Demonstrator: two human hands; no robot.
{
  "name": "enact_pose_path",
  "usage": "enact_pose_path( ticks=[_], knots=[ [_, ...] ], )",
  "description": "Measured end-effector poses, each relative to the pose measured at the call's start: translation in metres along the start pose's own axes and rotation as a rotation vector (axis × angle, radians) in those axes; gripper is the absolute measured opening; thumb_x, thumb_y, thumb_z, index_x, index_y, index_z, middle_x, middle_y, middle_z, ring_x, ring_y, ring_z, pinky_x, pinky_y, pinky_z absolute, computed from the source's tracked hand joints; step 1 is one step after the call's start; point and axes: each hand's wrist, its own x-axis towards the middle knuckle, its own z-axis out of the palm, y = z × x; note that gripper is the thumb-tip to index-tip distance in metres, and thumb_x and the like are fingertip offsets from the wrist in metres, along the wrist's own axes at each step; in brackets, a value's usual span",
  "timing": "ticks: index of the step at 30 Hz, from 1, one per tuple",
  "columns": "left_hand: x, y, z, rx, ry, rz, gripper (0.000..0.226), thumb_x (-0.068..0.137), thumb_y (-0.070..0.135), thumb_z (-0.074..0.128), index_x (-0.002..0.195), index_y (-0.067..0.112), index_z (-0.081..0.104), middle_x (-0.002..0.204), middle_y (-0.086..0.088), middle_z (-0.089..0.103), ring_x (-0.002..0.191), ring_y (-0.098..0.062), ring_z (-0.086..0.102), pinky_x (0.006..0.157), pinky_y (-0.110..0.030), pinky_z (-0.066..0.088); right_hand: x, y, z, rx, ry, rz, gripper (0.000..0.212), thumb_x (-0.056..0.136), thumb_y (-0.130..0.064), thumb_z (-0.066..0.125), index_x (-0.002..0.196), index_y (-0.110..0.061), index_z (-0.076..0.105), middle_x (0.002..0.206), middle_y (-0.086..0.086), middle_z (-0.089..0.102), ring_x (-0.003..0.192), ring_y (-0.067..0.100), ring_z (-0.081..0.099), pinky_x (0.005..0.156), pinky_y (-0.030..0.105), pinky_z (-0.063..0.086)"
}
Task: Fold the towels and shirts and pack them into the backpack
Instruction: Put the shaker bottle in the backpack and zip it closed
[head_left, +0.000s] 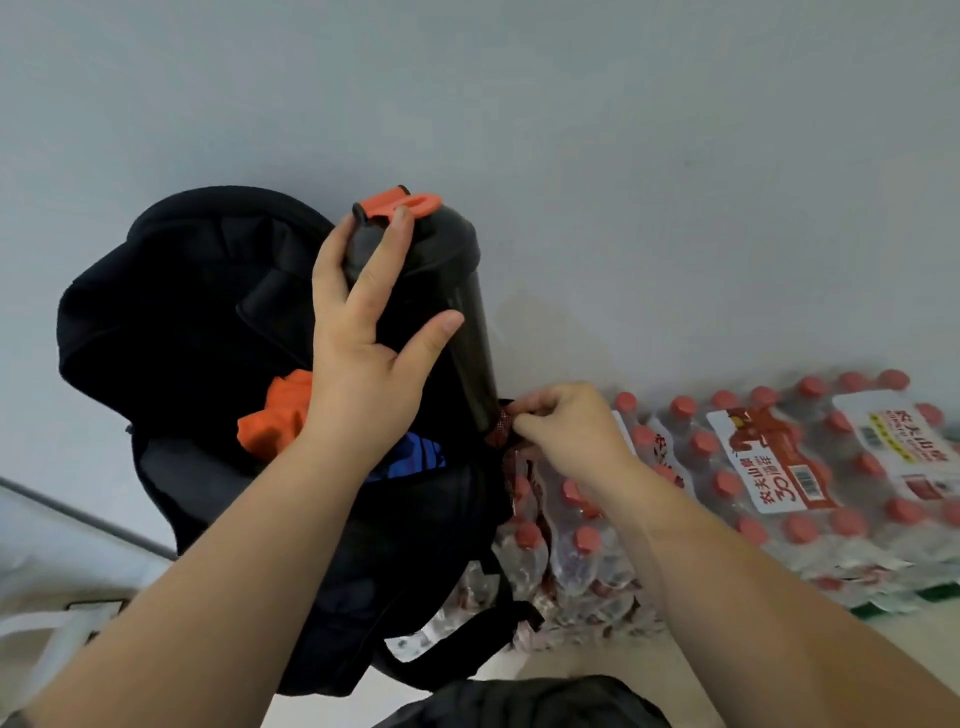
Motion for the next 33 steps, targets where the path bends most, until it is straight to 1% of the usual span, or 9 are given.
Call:
enact_pose_path(
  ticks=[4, 11, 15, 18, 20, 24, 27, 30, 33],
  knots=[
    [-0.002, 0.013, 0.011, 0.03, 0.078, -0.071, 0.076, 0.089, 0.024, 0.074, 0.147, 0.048, 0.032, 0.161, -0.008, 0.02, 0.148, -0.013, 0.024, 0.119, -0.018, 0.024, 0.005, -0.012, -0.013, 0.429, -0.106, 0.201, 0.015, 0.088, 0.006, 0.063, 0.101, 0.006, 0.07, 0.088, 0.014, 0.072, 0.057, 0.014, 0.067, 0.052, 0.025, 0.056],
    [-0.018, 0.049, 0.049, 0.106, 0.245, -0.19, 0.073, 0.09, 0.029, 0.074, 0.143, 0.057, 0.032, 0.162, -0.006, 0.017, 0.15, -0.013, 0.021, 0.122, -0.025, 0.022, 0.013, -0.001, -0.031, 0.516, -0.246, 0.234, 0.02, 0.093, 0.008, 0.055, 0.086, -0.007, 0.066, 0.075, 0.009, 0.068, 0.05, 0.016, 0.063, 0.051, 0.025, 0.056],
    [-0.031, 0.057, 0.061, 0.138, 0.307, -0.234, 0.071, 0.09, 0.03, 0.074, 0.149, 0.046, 0.036, 0.161, -0.008, 0.017, 0.15, -0.015, 0.02, 0.123, -0.036, 0.025, 0.02, 0.002, -0.041, 0.401, -0.3, 0.172, 0.021, 0.092, 0.008, 0.058, 0.086, -0.012, 0.062, 0.081, 0.01, 0.065, 0.048, 0.02, 0.059, 0.045, 0.025, 0.052],
    [-0.037, 0.06, 0.064, 0.201, 0.334, -0.237, 0.073, 0.09, 0.03, 0.073, 0.15, 0.043, 0.035, 0.159, -0.013, 0.02, 0.149, -0.018, 0.022, 0.12, -0.017, 0.019, 0.026, -0.001, -0.045, 0.323, -0.34, 0.132, 0.022, 0.092, 0.007, 0.059, 0.086, -0.013, 0.062, 0.082, 0.008, 0.064, 0.052, 0.02, 0.059, 0.045, 0.025, 0.052],
    [-0.037, 0.059, 0.063, 0.225, 0.333, -0.254, 0.073, 0.089, 0.032, 0.074, 0.15, 0.043, 0.035, 0.159, -0.013, 0.021, 0.148, -0.019, 0.024, 0.117, -0.011, 0.019, 0.031, -0.006, -0.046, 0.275, -0.39, 0.12, 0.022, 0.093, 0.007, 0.057, 0.089, -0.014, 0.063, 0.084, 0.008, 0.064, 0.056, 0.019, 0.059, 0.045, 0.022, 0.051],
    [-0.028, 0.052, 0.051, 0.266, 0.241, -0.239, 0.073, 0.088, 0.034, 0.074, 0.149, 0.046, 0.035, 0.159, -0.011, 0.024, 0.148, -0.018, 0.027, 0.121, -0.028, 0.026, 0.036, -0.018, -0.048, 0.164, -0.534, 0.146, 0.029, 0.094, 0.007, 0.05, 0.087, -0.017, 0.065, 0.078, 0.008, 0.063, 0.052, 0.015, 0.05, 0.045, 0.021, 0.043],
    [-0.024, 0.047, 0.04, 0.305, 0.207, -0.215, 0.074, 0.088, 0.033, 0.075, 0.149, 0.043, 0.037, 0.158, -0.011, 0.026, 0.147, -0.018, 0.028, 0.12, -0.034, 0.028, 0.04, -0.024, -0.047, -0.084, -0.556, -0.024, 0.036, 0.091, 0.007, 0.045, 0.075, -0.018, 0.067, 0.071, 0.008, 0.061, 0.05, 0.014, 0.045, 0.042, 0.019, 0.032],
    [-0.025, 0.041, 0.031, 0.329, 0.204, -0.224, 0.074, 0.087, 0.032, 0.076, 0.15, 0.04, 0.038, 0.158, -0.011, 0.026, 0.147, -0.02, 0.028, 0.121, -0.035, 0.027, 0.046, -0.03, -0.042, -0.381, -0.599, -0.191, 0.038, 0.091, 0.004, 0.047, 0.099, -0.015, 0.078, 0.097, 0.004, 0.074, 0.077, 0.015, 0.061, 0.056, 0.018, 0.044],
    [-0.027, 0.039, 0.027, 0.334, 0.226, -0.222, 0.075, 0.087, 0.032, 0.076, 0.151, 0.04, 0.037, 0.157, -0.012, 0.027, 0.147, -0.021, 0.029, 0.121, -0.038, 0.029, 0.051, -0.03, -0.036, -0.452, -0.6, -0.278, 0.039, 0.094, 0.0, 0.05, 0.125, -0.012, 0.07, 0.117, 0.006, 0.071, 0.093, 0.017, 0.061, 0.073, 0.022, 0.042]
  ],
)
